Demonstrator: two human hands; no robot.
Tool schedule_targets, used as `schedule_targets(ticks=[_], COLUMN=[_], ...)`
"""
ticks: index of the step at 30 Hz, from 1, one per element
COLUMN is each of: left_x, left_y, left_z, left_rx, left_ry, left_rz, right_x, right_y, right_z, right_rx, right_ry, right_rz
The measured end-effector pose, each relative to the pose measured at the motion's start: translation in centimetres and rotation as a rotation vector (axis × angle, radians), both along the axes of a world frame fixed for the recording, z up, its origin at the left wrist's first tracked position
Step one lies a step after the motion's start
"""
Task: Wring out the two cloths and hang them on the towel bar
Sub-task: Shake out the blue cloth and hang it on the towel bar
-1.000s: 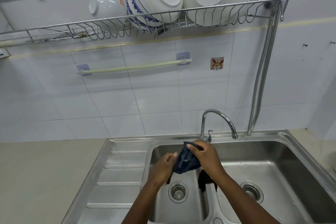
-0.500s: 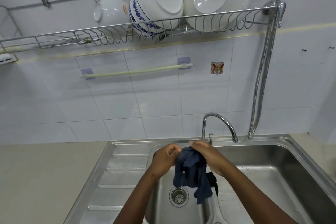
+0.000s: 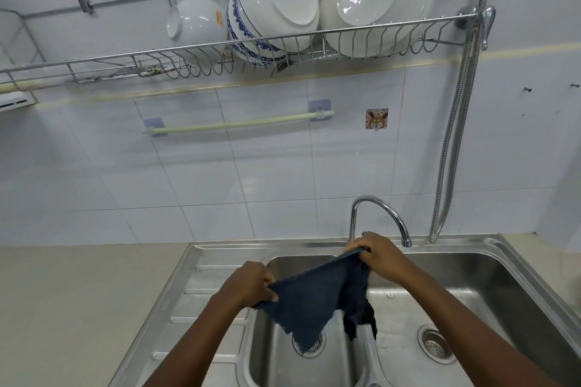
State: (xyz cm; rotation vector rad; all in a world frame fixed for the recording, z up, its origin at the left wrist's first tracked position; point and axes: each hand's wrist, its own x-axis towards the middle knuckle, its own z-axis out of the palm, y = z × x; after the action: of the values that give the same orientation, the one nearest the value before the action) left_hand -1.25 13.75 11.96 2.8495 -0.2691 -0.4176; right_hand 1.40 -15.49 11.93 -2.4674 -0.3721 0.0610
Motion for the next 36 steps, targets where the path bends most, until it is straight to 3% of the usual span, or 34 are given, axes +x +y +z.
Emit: schedule_targets(ticks=[2,4,5,7,10,14,17,20,24,28,32,34,36], left_x=[-0.2,-0.1,0.1,0.4,0.2,0.3,0.2,-0.1,-0.4,-1.0,-1.0,-0.9,-1.0], left_y=[0.4,0.6,0.7,0.9,1.0,1.7,2.3,2.3,1.4,2.2,3.6,3.9,4.2], left_z=[0.3,0.5,0.4,0.2,-0.7,-2.0,-3.0,-3.5,-4.5,-5.5,-5.9,-5.6,-5.7], left_rx=[-0.047,-0.191,-0.248,-0.337,-0.386,-0.433,-0.389,-0.426,-0.423,-0.52,-0.501,-0.553,-0.478], left_ry=[-0.222,-0.484,-0.528,-0.454,-0.419,-0.426,-0.398,-0.391,-0.303,-0.212,-0.205,-0.217,-0.176], left_rz=[0.099,0.212,0.248,0.3,0.344,0.34,0.308,0.325,0.298,0.355,0.342,0.331,0.283], right_x=[0.4,0.7,0.8,1.2,1.1,0.8,1.2,1.1,1.0,1.0,1.5,1.9,2.1], right_y=[-0.3,-0.1,0.1,0.2,0.5,1.1,1.5,1.5,1.8,2.2,1.8,1.4,1.1], right_z=[0.1,0.2,0.3,0.0,-0.7,-0.8,-1.4,-2.1,-2.3,-2.5,-2.4,-2.5,-2.8], right_rx=[-0.079,-0.008,0.042,0.029,-0.14,0.024,-0.098,-0.037,-0.007,0.102,0.068,0.039,-0.061], right_ry=[-0.05,-0.193,-0.257,-0.236,-0.059,-0.264,-0.093,-0.165,-0.033,-0.113,-0.103,-0.023,0.054], right_rz=[0.02,-0.103,-0.178,-0.217,-0.137,-0.2,-0.118,-0.174,-0.111,-0.153,-0.146,-0.137,-0.1])
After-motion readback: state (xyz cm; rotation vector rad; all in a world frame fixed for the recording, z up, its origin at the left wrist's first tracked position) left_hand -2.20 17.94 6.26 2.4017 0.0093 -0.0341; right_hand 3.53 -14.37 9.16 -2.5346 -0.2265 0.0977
